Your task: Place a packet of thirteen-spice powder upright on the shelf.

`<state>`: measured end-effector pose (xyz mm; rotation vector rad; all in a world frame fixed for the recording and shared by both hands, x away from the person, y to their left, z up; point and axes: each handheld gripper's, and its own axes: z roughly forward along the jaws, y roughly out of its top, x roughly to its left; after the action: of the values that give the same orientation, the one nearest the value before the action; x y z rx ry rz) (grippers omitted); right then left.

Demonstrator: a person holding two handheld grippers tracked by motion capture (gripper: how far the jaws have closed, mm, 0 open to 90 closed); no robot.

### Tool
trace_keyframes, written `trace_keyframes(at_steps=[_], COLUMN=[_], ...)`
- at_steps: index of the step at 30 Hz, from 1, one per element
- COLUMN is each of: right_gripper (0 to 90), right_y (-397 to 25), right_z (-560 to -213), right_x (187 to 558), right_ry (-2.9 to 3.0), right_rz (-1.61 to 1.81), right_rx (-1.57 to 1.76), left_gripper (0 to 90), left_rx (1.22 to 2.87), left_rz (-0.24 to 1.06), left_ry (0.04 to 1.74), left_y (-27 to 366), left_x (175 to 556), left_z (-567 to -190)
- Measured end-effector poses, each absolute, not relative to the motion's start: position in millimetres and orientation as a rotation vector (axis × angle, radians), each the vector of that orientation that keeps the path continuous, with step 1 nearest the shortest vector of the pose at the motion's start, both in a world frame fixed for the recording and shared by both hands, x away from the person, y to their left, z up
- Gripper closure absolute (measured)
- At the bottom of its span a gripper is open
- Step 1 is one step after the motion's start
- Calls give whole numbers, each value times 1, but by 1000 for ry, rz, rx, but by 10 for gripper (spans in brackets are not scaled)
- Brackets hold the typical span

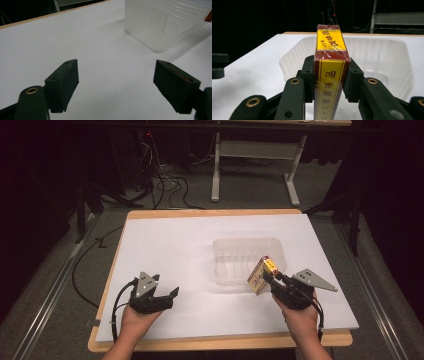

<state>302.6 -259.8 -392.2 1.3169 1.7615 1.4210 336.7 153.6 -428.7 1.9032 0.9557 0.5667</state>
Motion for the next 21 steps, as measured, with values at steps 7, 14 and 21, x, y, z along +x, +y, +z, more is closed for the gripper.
trace_keyframes(at_steps=[7, 14, 21], right_gripper=[677, 676, 676], right_y=[-265, -267, -267], right_z=[-387, -379, -375], right_x=[303, 307, 318], right_ry=[1717, 1653, 1606], right_rz=[1406, 1368, 1339], right_rx=[1328, 1348, 1383], left_gripper=[187, 186, 187], left_rx=[1910, 1924, 1919], left_rz=[562, 571, 548], left_ry=[950, 935, 936], left_y=[144, 140, 140], left_x=[337, 337, 338], left_z=[-430, -432, -432])
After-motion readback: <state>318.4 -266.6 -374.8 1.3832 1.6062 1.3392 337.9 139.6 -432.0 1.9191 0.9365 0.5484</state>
